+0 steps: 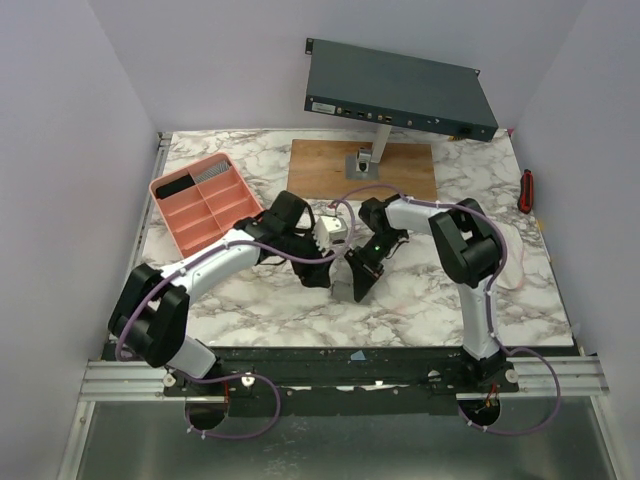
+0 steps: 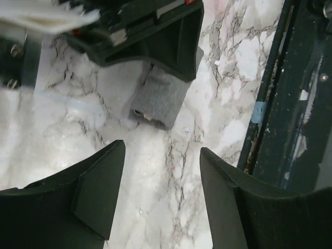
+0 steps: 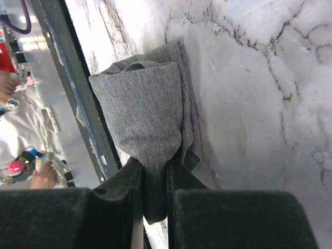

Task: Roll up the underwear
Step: Roll the underwear to the center of the board, then pick up the underwear from the center of the board.

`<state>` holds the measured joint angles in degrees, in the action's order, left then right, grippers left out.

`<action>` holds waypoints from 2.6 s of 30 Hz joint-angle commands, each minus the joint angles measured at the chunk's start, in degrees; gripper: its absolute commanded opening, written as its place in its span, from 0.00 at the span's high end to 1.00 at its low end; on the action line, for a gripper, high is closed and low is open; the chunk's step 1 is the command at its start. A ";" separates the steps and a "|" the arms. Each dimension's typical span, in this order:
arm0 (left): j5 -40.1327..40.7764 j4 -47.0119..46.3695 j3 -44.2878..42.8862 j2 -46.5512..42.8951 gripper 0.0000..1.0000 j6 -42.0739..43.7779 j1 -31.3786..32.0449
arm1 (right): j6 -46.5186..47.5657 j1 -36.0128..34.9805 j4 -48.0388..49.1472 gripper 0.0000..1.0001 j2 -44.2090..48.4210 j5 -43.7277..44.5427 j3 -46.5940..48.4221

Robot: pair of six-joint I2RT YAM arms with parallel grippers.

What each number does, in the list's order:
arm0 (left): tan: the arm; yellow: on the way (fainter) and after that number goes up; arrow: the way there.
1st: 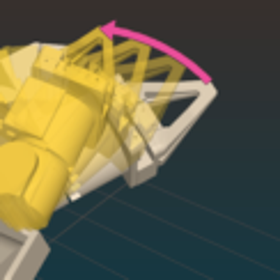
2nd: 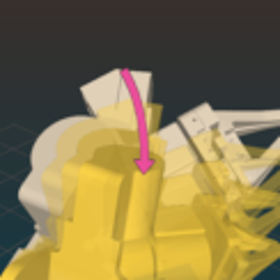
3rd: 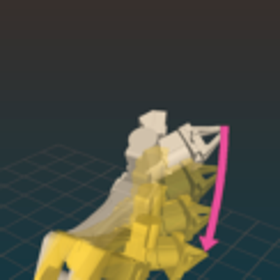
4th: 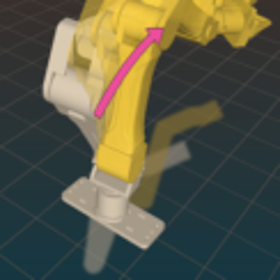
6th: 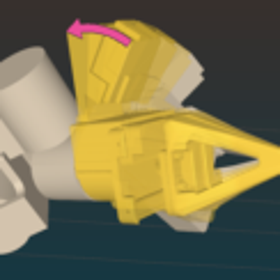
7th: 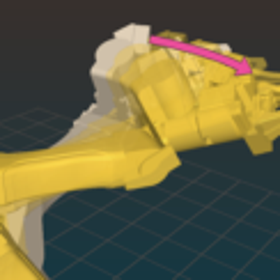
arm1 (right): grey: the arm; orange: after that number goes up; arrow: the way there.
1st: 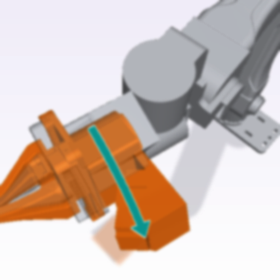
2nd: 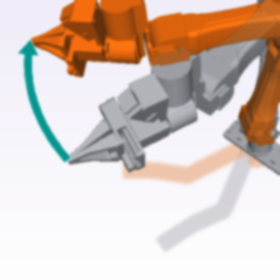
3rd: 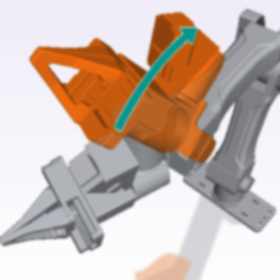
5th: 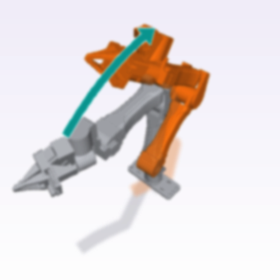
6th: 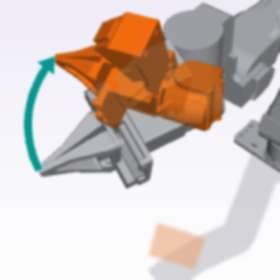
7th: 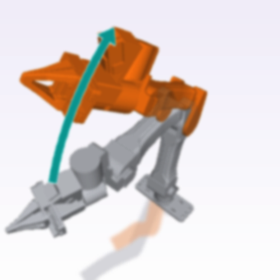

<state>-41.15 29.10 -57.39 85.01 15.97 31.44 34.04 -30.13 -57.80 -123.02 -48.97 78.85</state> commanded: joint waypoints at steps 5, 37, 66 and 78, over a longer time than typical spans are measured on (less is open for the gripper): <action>15.99 -10.05 0.40 2.19 0.34 4.51 10.80 | 6.27 0.29 5.33 0.99 -8.30 14.12 -2.31; 25.89 -14.16 -2.34 14.92 0.19 8.66 25.76 | 8.23 1.15 3.31 0.99 -10.13 14.69 -1.34; 27.34 -14.48 -2.49 21.80 1.00 9.33 27.09 | 7.90 2.76 2.94 0.89 -9.11 14.17 -1.59; 28.95 -13.97 -0.71 17.82 1.00 11.87 26.09 | 7.78 7.75 0.82 0.44 -3.86 12.68 -2.22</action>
<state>-15.22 12.71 -59.94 102.54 25.15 58.11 36.97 -23.49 -71.44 -126.54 -52.29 78.04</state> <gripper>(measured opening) 0.296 0.540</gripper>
